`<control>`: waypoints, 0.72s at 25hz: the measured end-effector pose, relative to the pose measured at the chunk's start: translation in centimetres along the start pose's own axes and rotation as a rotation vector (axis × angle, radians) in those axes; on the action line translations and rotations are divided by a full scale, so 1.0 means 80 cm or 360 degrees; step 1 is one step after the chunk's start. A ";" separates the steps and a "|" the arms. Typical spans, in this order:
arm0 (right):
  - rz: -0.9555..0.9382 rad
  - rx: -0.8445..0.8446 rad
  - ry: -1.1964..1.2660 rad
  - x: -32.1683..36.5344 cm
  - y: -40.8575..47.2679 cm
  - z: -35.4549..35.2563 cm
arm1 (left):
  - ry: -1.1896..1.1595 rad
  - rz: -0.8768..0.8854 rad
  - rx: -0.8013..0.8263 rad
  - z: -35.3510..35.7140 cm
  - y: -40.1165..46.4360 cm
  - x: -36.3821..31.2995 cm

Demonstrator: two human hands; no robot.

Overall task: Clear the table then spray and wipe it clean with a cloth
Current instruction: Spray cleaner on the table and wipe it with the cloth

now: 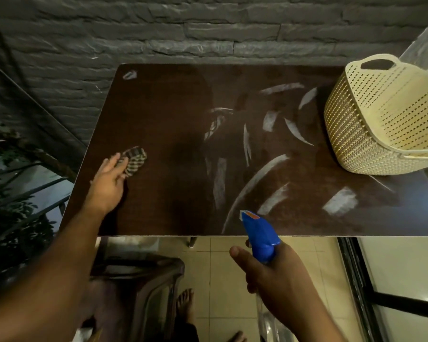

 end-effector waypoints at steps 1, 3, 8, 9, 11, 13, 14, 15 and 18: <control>0.0000 -0.0007 -0.0014 0.002 0.005 0.000 | 0.0021 -0.0061 -0.0023 -0.007 0.029 -0.004; -0.0013 -0.0009 -0.0014 0.014 0.017 0.004 | 0.0024 0.0073 0.0022 0.016 0.035 -0.048; -0.0068 0.0042 0.0008 0.059 0.051 0.027 | -0.0028 0.0813 0.0377 0.061 -0.064 -0.121; -0.0074 0.0059 0.0003 0.068 0.057 0.031 | -0.0005 0.0696 0.0357 0.052 -0.030 -0.102; -0.0065 0.0056 -0.0014 0.081 0.071 0.033 | 0.0040 0.0347 0.0204 0.030 0.060 -0.072; -0.0039 -0.0005 -0.0014 0.093 0.088 0.029 | 0.0120 0.0232 0.0125 0.034 0.100 -0.091; -0.0006 -0.0025 -0.0011 0.097 0.094 0.027 | 0.0169 0.0310 0.0173 0.051 0.089 -0.112; 0.0035 -0.0037 0.0002 0.102 0.100 0.025 | 0.0192 0.0447 0.0256 0.070 0.063 -0.133; 0.0156 -0.0043 0.0054 0.113 0.116 0.019 | 0.0103 0.0759 0.0366 0.074 -0.010 -0.155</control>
Point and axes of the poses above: each hand's wrist, its own y-axis towards the middle knuckle, its own z-axis out of the palm, x = y × z, the point moved 8 cm from there along y, towards the middle knuckle, and after that the axes turned 5 degrees about -y, right-handed, at the moved point
